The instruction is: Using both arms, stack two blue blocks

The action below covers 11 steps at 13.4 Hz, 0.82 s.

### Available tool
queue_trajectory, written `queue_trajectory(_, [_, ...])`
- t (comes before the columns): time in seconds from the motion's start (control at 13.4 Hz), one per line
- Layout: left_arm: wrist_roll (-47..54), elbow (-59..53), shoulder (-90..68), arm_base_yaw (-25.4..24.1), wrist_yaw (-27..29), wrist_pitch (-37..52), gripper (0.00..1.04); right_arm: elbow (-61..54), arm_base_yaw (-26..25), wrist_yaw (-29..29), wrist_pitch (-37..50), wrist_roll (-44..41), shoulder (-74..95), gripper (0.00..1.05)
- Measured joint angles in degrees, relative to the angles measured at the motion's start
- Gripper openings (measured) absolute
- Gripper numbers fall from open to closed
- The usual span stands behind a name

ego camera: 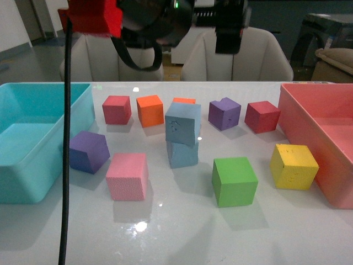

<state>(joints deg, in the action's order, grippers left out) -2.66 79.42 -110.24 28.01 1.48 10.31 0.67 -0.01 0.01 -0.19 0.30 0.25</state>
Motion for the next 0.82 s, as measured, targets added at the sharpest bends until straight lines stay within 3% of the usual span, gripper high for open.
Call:
queue_trajectory(0.3, [8.04, -24.55, 23.54, 0.48, 2.43, 14.95, 0.98, 0.00, 0.00, 0.00, 0.00, 0.00, 0.00, 0.98])
queue_trajectory(0.37, [6.60, -31.56, 29.33, -0.04, 12.74, 22.08, 0.87, 0.00, 0.00, -0.02, 0.00, 0.00, 0.00, 0.98])
queue_trajectory(0.45, [4.76, -40.22, 38.10, -3.30, 19.02, 22.67, 0.73, 0.00, 0.00, 0.00, -0.04, 0.00, 0.00, 0.98])
queue_trajectory(0.6, [3.08, -54.34, 51.93, -11.41, 17.25, 24.24, 0.44, 0.00, 0.00, -0.02, 0.00, 0.00, 0.00, 0.98])
queue_trajectory(0.82, [2.73, -64.70, 59.67, -16.35, 10.38, 24.81, 0.01, 0.00, 0.00, 0.00, -0.02, 0.00, 0.00, 0.98])
